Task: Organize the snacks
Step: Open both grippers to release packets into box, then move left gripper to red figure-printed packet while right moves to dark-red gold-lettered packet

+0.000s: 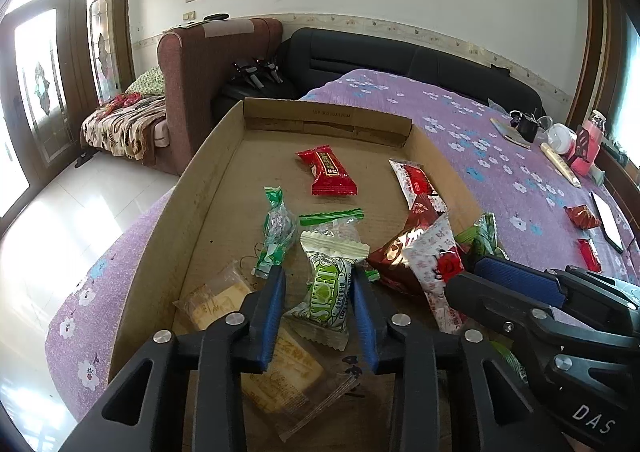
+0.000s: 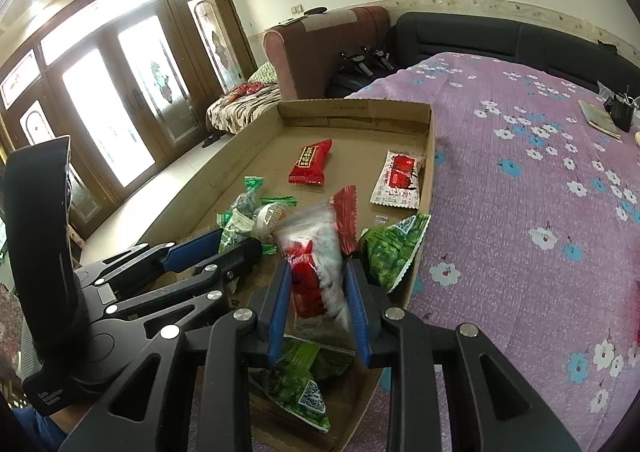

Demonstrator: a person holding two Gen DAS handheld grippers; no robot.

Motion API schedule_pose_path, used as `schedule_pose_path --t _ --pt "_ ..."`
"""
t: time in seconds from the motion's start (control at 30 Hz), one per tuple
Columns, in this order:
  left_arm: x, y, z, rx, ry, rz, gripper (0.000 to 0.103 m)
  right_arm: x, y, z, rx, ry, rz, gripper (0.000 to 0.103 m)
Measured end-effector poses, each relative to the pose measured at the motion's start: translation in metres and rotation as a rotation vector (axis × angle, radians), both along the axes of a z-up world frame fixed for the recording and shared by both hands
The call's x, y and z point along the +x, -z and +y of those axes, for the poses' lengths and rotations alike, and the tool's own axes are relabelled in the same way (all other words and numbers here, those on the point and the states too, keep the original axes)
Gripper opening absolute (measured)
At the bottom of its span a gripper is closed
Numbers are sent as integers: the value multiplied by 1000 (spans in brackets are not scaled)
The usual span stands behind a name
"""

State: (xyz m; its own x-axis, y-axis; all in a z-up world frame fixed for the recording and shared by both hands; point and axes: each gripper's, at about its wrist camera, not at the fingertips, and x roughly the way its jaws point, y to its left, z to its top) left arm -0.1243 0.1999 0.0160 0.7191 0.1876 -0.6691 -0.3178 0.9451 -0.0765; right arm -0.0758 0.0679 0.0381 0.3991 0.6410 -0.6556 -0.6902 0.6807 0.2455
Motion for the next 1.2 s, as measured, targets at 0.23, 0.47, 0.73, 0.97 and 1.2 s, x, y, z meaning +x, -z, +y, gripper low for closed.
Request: schedule_pose_path --t 0.23,0.47,0.73,0.97,1.2 --pt "-2 -2 1 -7 0 -10 42 1 -4 -3 21 14 -9 27" --pt "-5 -4 3 -8 -7 -23 48 5 -16 -15 60 54 8 27" --pt "-5 -6 3 -3 -13 -29 50 34 -36 -76 114 184 69 31" --pt "-15 -25 -4 16 -8 -64 52 77 -35 -173 107 424 113 32" --pt "-19 -45 -24 40 41 -100 59 143 -30 -263 65 696 155 46"
